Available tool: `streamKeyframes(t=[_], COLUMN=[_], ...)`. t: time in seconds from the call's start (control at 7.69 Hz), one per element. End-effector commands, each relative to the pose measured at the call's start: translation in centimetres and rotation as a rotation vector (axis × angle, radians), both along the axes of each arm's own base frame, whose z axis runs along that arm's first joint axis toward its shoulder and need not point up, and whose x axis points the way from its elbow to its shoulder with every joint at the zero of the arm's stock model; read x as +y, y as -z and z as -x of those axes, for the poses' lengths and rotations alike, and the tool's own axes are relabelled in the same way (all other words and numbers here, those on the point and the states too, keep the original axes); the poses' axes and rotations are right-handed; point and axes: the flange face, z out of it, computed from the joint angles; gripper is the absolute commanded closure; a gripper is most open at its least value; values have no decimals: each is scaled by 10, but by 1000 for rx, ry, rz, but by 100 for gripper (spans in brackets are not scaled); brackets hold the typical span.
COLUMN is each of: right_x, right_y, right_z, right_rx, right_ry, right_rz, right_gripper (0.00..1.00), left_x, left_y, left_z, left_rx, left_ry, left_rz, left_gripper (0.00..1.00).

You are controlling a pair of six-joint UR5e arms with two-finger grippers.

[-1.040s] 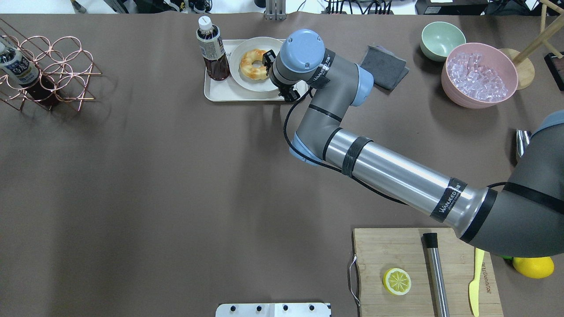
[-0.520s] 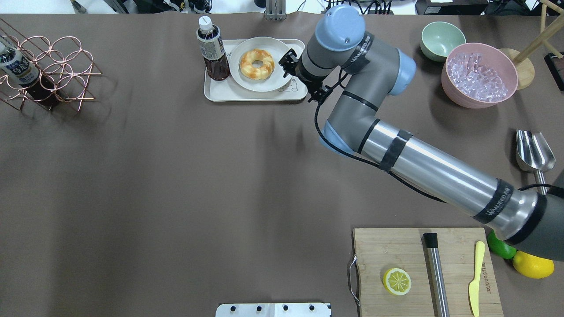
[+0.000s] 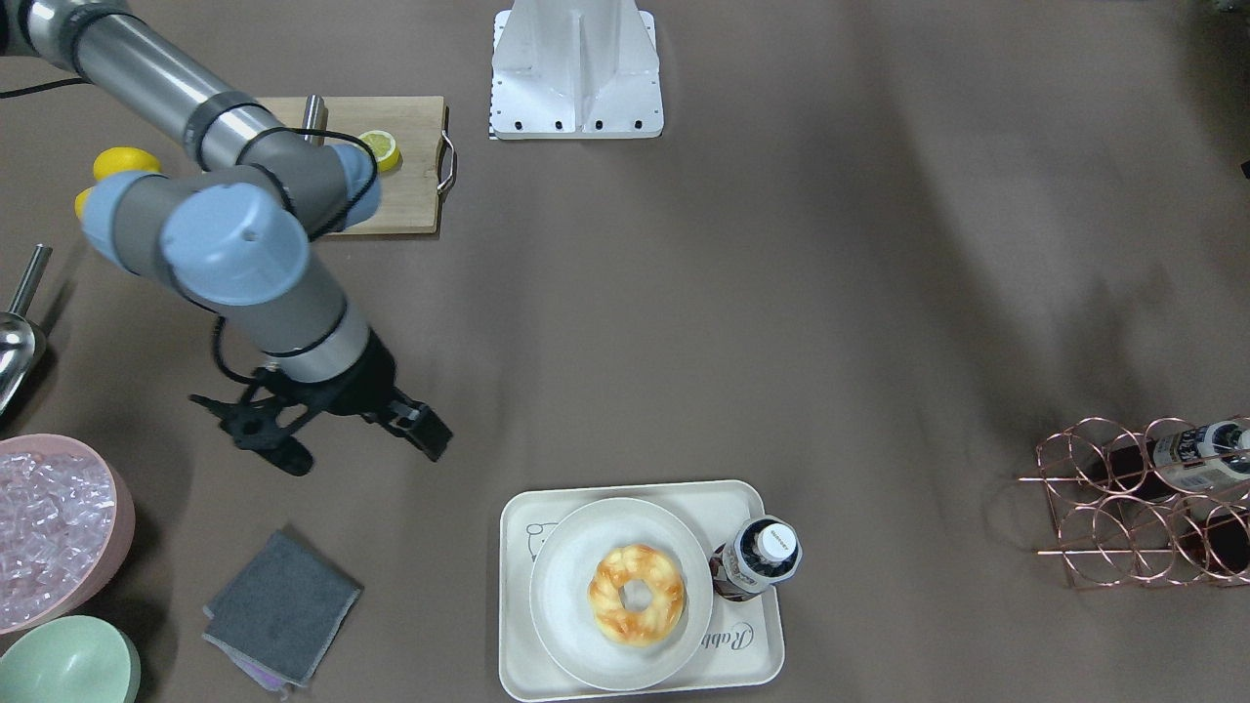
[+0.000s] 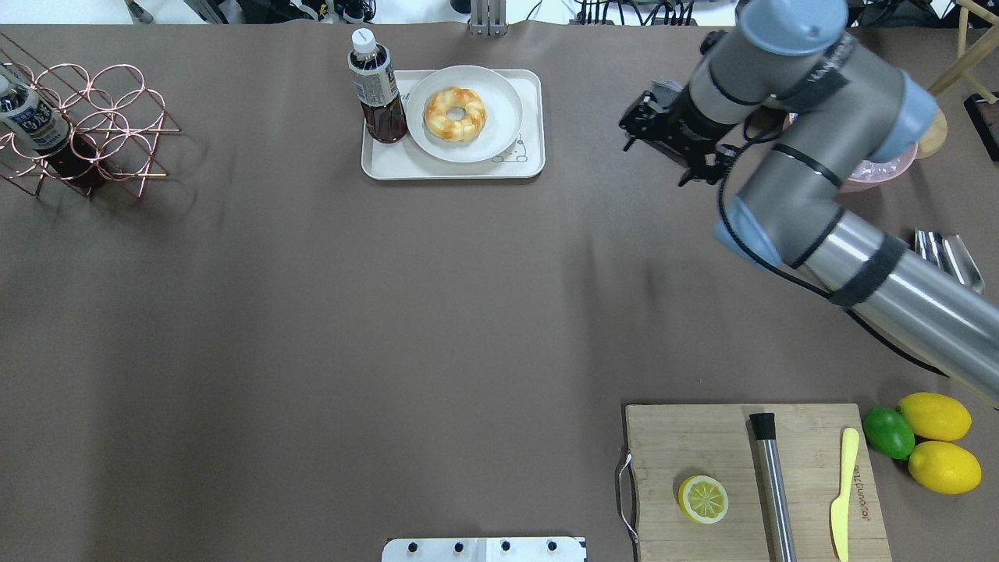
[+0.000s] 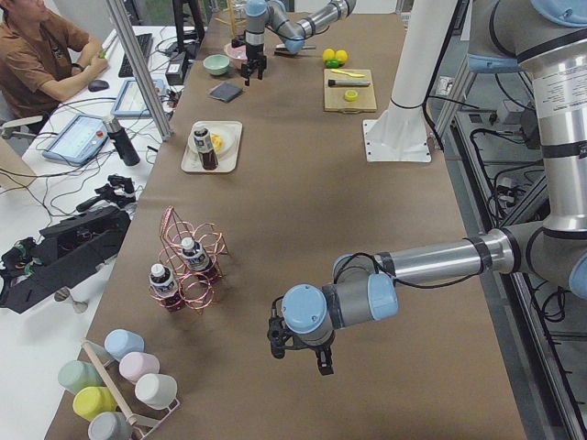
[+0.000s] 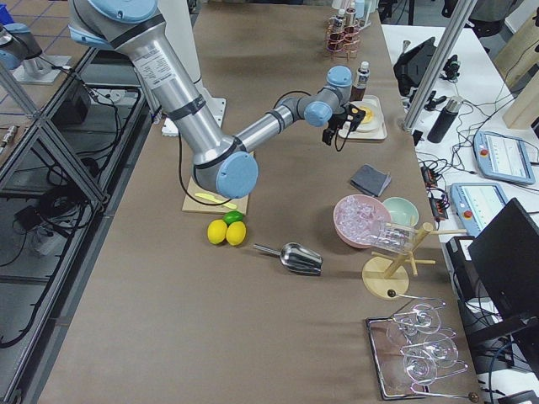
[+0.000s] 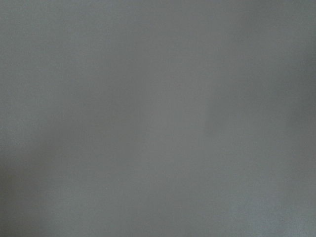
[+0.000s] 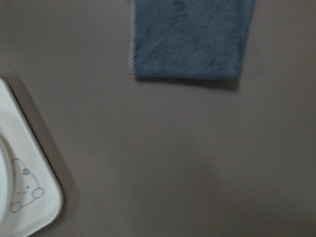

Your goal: Place donut on tray

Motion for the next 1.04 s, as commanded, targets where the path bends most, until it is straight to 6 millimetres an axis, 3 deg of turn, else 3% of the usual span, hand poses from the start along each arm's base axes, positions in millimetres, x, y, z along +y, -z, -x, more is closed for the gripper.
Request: streamKeyframes(t=[0.0,0.26,0.52,0.65,0.91], right_x=[39,81,108,123,135], right_y=[-97,-182,-254,-282,-316], right_z=[-122,-211,-281,-317,-369], right_rx=[35,91,144,176,207], right_ry=[109,225,323,378,466], right_rz=[-95,-190,-266,-293,-323], right_gripper=[0,0,0,0,0], left_x=[1,-1,-2,-2,-5], left_y=[-1,1,3,3,4], left_z=[1,1,1,1,1], left_rx=[-1,-2,-2,-2,-2], left_ry=[1,4,4,3,3], left_rz=[2,1,-4,-5,-8], left_gripper=[2,2,2,2,2])
